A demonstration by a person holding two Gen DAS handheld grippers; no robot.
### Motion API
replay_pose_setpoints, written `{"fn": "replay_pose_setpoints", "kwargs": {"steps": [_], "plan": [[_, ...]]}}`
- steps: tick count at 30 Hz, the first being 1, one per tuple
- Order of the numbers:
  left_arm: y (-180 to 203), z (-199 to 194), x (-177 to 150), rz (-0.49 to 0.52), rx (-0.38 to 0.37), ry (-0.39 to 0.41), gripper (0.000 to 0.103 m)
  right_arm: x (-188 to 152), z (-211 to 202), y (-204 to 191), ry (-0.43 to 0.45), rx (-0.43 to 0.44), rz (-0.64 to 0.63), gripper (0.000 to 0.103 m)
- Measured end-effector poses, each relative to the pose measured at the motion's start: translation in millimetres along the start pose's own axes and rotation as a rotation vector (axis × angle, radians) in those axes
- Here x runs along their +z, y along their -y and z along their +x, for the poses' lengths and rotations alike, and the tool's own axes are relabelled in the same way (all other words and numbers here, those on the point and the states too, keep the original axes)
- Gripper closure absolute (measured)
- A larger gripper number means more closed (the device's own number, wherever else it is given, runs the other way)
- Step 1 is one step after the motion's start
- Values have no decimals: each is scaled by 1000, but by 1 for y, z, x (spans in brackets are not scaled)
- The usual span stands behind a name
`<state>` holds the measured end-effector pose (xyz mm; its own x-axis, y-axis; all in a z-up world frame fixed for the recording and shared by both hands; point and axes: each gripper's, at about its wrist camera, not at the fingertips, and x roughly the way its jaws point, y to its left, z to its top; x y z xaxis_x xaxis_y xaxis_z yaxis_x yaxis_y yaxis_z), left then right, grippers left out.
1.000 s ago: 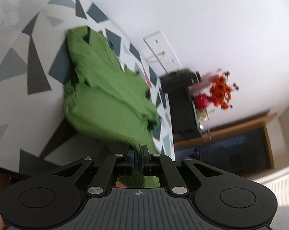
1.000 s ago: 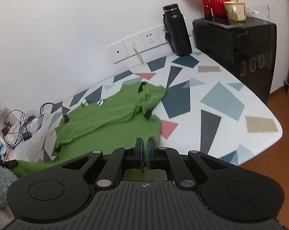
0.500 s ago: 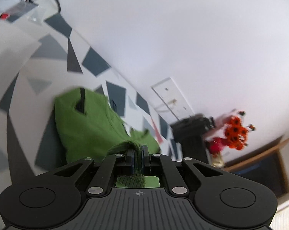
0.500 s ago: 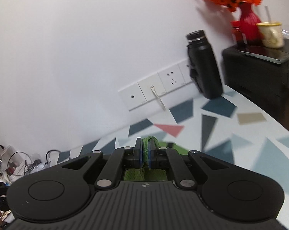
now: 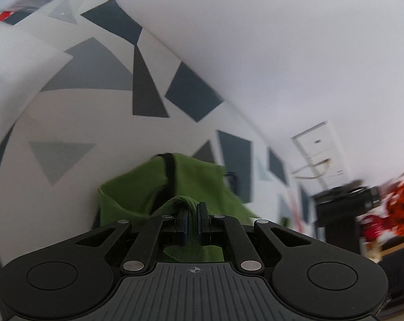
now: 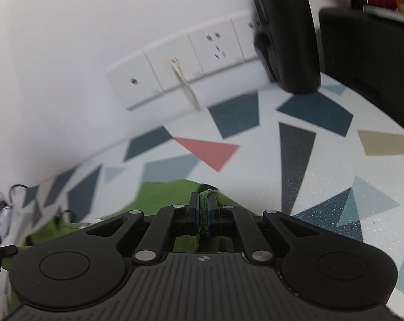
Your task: Fold clothes
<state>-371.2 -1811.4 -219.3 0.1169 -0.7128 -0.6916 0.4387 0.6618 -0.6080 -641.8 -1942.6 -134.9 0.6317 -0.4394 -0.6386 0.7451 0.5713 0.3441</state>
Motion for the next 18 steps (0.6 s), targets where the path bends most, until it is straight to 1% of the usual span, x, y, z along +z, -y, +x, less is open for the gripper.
{"fn": "replay_pose_setpoints", "kwargs": {"steps": [3,5,6,7,8,9,10,11,12,13,14,15,17,18], "plan": [[3,18,-1,76,34,-3,96,-4,15,4,-14,-24,-15,97],[10,22,-2,133,44,-3,92,-6,19,2,-11,-38,-42,96],[14,22,-2,158,45,-8,82,-6,17,2,-2,-46,-37,93],[18,19,-3,179,37,-11,76,-7,15,2,7,-54,-33,81],[23,15,-4,201,32,-4,64,-7,13,1,16,-62,-29,73],[29,8,-5,233,44,21,49,-6,9,1,30,-71,-23,61],[36,-2,-8,281,64,65,43,-4,1,1,52,-81,-16,56],[43,-13,-11,334,84,114,40,-3,-6,-1,72,-87,-16,55],[49,-22,-14,385,89,143,42,-1,-15,-5,87,-86,-30,54],[54,-30,-16,422,83,154,43,0,-23,-8,102,-85,-43,54],[58,-37,-20,448,67,151,48,1,-30,-14,114,-79,-60,54],[62,-42,-24,466,49,137,52,-1,-36,-22,110,-63,-89,52],[71,-44,-37,512,39,73,58,-10,-40,-42,58,-23,-168,41],[76,-42,-45,537,49,31,62,-18,-40,-54,24,-8,-223,34]]}}
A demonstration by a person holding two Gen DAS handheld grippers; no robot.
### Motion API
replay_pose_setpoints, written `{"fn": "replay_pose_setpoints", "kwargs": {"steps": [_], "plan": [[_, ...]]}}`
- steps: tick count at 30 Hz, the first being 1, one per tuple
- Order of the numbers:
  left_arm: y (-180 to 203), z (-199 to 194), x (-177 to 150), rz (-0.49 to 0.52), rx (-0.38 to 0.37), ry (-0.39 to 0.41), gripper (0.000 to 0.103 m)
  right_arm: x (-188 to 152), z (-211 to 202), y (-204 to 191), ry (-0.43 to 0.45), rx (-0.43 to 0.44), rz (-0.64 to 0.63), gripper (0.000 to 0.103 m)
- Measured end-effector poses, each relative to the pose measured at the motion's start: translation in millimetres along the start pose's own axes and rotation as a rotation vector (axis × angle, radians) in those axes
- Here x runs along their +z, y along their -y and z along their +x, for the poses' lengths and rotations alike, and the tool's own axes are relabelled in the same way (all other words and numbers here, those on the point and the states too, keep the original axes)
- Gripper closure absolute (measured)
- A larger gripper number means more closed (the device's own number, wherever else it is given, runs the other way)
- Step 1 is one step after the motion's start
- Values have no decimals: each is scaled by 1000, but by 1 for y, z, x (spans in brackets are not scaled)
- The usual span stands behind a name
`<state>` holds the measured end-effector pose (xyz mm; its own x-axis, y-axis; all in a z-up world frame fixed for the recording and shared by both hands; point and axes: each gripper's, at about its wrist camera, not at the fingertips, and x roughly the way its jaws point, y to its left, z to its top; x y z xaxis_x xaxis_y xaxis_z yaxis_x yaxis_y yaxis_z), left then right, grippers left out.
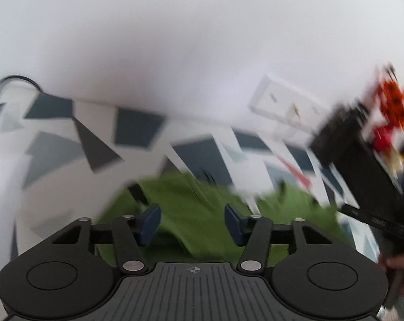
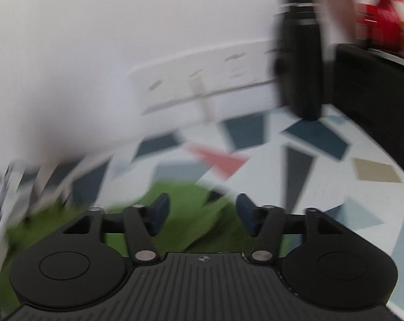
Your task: Fold clothes
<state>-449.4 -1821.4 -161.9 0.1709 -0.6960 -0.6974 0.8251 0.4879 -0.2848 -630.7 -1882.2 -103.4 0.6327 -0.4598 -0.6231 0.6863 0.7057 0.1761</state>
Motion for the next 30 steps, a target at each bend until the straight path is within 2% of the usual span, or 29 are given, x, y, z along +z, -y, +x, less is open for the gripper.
{"fn": "replay_pose_setpoints", "kwargs": {"steps": [3,4,8,15,20,23,26,28,30], "plan": [[21,16,-20,72,10,-142,68,-21,6,-35,-61,35,-193,33],[23,20,-25,81,19,-156,68,-28,10,-43,-77,25,-247,33],[25,35,-35,74,53,-152,71,-39,27,-47,-133,-44,-285,33],[18,59,-11,75,101,-122,71,-31,45,-44,-119,-84,-335,33],[11,80,13,62,117,-92,72,-16,63,-40,-131,-75,-279,33],[2,89,38,26,173,-14,72,3,78,-32,-88,-93,-178,33],[-10,85,65,-54,238,102,60,23,82,-13,55,-131,7,31],[-13,77,74,-55,230,130,53,33,81,-1,74,-136,99,30],[-13,67,74,-24,224,120,40,32,77,8,68,-134,117,27]]}}
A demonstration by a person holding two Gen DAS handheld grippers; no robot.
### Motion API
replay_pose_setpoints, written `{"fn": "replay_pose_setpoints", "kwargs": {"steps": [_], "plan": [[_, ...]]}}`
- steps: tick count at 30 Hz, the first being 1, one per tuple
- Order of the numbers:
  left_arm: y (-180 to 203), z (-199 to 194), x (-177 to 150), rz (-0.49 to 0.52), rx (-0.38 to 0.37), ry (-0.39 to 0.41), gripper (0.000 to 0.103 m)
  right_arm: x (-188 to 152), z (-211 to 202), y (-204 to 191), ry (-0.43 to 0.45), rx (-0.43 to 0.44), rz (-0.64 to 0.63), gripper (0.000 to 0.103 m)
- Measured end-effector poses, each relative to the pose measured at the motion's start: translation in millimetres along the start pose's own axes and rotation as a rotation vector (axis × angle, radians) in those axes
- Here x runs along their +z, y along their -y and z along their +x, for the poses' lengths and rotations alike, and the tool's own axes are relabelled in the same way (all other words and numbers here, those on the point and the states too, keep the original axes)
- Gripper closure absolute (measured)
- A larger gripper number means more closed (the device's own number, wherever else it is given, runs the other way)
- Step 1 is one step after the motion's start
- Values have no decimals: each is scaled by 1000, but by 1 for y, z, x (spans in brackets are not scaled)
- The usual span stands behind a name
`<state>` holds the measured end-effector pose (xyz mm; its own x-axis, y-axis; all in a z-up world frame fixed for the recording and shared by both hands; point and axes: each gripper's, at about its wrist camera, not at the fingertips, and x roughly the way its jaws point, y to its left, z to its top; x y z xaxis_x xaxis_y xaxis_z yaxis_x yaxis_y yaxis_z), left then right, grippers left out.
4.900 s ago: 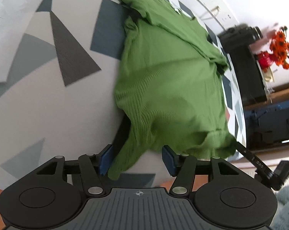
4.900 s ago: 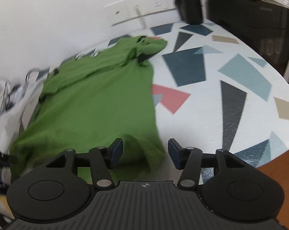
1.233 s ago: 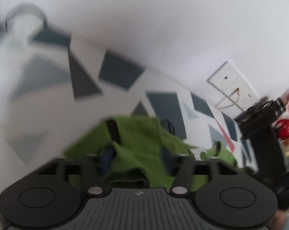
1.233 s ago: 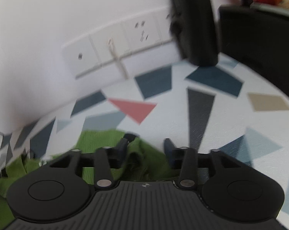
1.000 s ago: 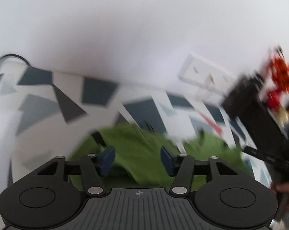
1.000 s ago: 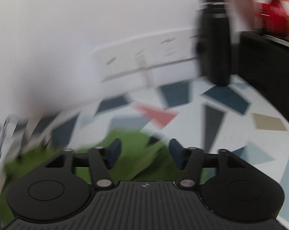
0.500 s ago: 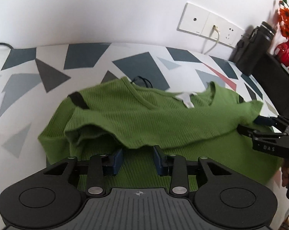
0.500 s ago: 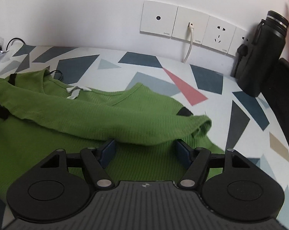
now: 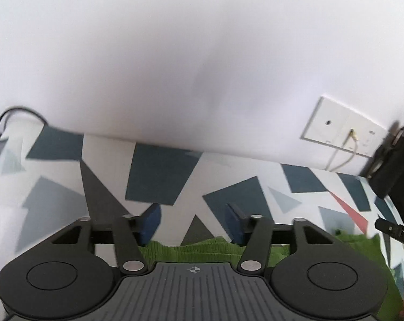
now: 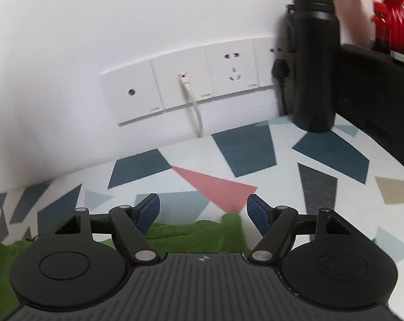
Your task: Fold clothes
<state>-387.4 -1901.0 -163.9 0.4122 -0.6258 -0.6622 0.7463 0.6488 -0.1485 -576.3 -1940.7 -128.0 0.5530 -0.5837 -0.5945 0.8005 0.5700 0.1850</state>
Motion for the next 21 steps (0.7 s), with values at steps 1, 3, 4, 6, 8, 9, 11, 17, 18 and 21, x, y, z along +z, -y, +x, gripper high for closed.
{"fn": "replay_pose_setpoints", "kwargs": {"steps": [1,3,4,6,8,9,11,17,18,21], "plan": [[-3,-5,-5,8,-6,-17,37,-2,-3,5,-4,-7,-9,21],[-9,-15,-17,17,-19,-58,29,-8,-13,17,-18,-6,-16,16],[-12,-20,-25,13,-26,-84,28,-11,-19,24,-29,0,-11,14],[-21,-31,-44,-10,-32,-134,26,-21,-33,37,-57,18,17,11],[-28,-43,-63,-34,-28,-171,26,-32,-47,49,-87,34,36,10],[-32,-50,-72,-46,-25,-189,25,-38,-53,51,-106,36,29,10],[-38,-63,-89,-79,-25,-210,22,-50,-65,52,-136,34,-10,10],[-44,-80,-124,-133,-41,-270,11,-73,-88,45,-207,60,-55,10],[-41,-82,-126,-123,-44,-272,10,-74,-89,42,-220,68,-65,10],[-31,-84,-132,-88,-53,-268,9,-81,-91,36,-270,76,-92,10]]}}
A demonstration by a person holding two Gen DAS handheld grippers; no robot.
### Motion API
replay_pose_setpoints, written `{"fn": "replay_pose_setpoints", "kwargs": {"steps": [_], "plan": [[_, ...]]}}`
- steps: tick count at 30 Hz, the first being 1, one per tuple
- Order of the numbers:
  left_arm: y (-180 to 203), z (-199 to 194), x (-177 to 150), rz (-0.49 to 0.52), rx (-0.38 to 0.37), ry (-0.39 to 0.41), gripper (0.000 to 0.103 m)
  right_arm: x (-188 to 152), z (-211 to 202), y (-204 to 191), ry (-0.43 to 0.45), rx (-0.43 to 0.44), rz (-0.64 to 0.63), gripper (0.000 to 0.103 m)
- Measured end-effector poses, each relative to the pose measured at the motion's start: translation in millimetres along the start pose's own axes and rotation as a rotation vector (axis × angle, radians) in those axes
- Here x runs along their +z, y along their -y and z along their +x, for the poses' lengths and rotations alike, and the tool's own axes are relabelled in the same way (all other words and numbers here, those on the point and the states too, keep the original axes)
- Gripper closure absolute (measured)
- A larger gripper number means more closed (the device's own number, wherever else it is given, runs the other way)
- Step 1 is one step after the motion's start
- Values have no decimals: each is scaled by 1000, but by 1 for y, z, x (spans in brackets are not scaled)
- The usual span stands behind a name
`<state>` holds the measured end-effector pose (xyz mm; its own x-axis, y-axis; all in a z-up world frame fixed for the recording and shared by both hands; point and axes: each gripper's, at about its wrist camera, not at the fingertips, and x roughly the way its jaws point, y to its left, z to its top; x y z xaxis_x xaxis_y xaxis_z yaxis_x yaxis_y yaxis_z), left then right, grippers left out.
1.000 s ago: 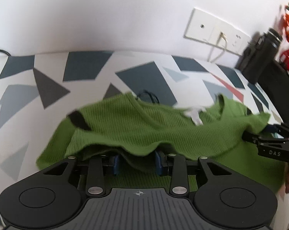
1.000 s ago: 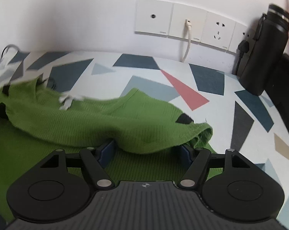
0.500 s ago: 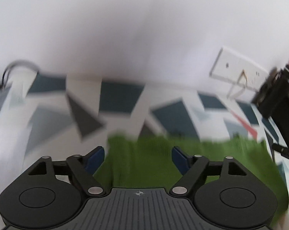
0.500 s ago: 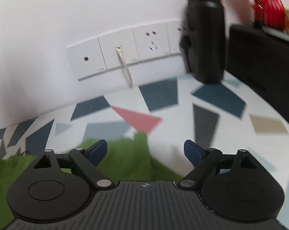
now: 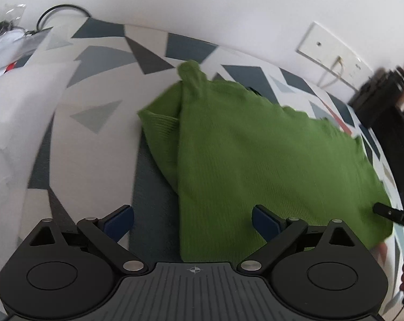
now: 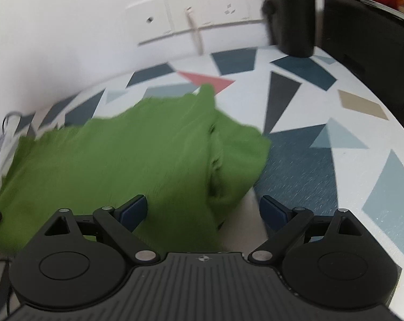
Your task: Fold clothes
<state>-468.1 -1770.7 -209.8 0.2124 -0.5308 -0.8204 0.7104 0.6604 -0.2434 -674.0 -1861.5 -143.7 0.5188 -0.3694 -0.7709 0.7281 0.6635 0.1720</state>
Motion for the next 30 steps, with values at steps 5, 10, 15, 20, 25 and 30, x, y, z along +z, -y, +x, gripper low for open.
{"fn": "replay_pose_setpoints", "kwargs": {"steps": [5,10,15,20,25,30], "plan": [[12,0,-7,38,36,34,46,-4,1,-7,-10,37,-1,31],[15,-4,-11,28,-30,-8,84,-7,-5,-12,-13,56,-17,76],[7,-15,-26,-10,-70,-59,86,-24,-23,-4,-42,73,13,79],[2,-29,-41,-23,-71,-101,68,-43,-43,4,-97,79,52,64],[4,-35,-28,36,-30,-86,48,-23,-59,19,-59,53,125,25],[4,-15,6,87,-11,-96,28,25,-47,32,-5,39,130,6]]}}
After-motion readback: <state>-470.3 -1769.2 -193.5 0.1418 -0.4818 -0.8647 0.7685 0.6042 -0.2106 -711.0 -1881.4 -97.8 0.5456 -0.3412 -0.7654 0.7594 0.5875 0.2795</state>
